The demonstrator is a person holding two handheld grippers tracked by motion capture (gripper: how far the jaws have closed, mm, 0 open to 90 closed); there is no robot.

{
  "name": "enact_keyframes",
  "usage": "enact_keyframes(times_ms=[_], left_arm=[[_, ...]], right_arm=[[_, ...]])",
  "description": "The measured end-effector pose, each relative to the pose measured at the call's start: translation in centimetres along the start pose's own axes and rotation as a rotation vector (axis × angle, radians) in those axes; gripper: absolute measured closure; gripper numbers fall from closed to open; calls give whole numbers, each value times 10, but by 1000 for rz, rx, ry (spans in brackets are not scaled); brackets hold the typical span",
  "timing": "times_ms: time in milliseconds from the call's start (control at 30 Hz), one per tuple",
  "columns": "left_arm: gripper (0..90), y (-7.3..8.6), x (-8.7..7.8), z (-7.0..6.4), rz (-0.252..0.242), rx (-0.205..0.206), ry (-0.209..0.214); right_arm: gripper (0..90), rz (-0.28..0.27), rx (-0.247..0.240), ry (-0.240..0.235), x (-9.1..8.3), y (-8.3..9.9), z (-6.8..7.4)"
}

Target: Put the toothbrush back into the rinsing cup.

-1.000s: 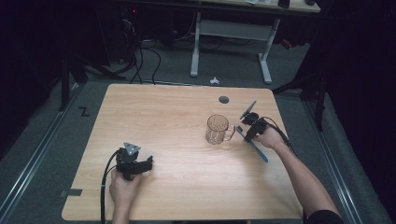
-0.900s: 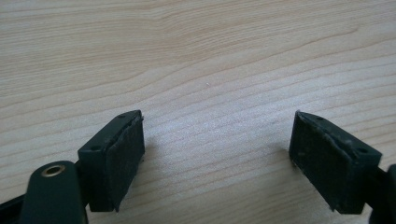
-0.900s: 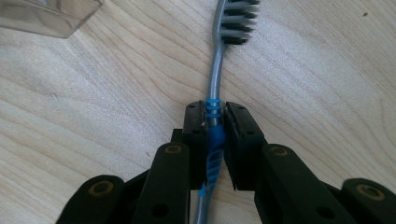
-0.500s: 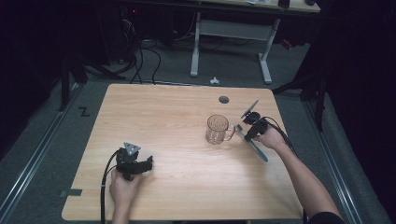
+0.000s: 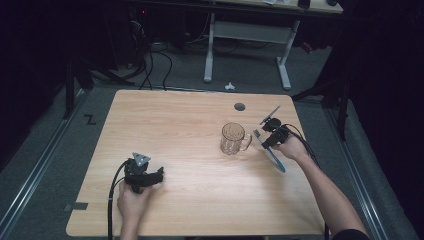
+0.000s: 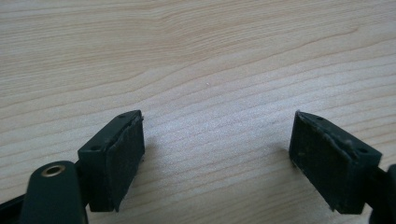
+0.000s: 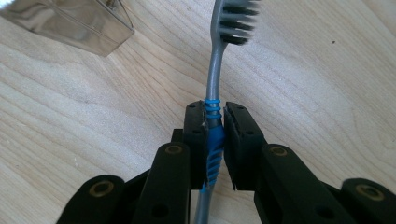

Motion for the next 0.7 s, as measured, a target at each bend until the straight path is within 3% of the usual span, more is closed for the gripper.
enact_keyframes(times_ms=[167, 200, 233, 500, 533, 600, 700], left_arm=[[186, 0, 0, 0, 1, 0, 0], [186, 0, 0, 0, 1, 0, 1], [186, 0, 0, 0, 1, 0, 1], [186, 0, 0, 0, 0, 0, 0], [186, 0, 0, 0, 0, 0, 0], [186, 0, 0, 0, 1, 0, 0], [186, 0, 0, 0, 0, 0, 0]], right_arm=[[797, -27, -2, -2, -4, 3, 0], [798, -22, 17, -3, -4, 4, 1], [799, -30, -3, -1, -4, 4, 0], [802, -68, -11, 3, -13, 6, 3], [802, -69, 9, 0, -15, 6, 5], [802, -88, -19, 2, -17, 7, 4], [802, -98, -19, -2, -19, 7, 4]])
Point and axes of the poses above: each handheld gripper's, and its own axes: x roughly forward along the jaws, y roughly out of its underside, z roughly to its left, the point moved 1 cm from there along x, roughly forward along the jaws, and after that the axes turned 6 degrees about z, right-handed, at the moved point
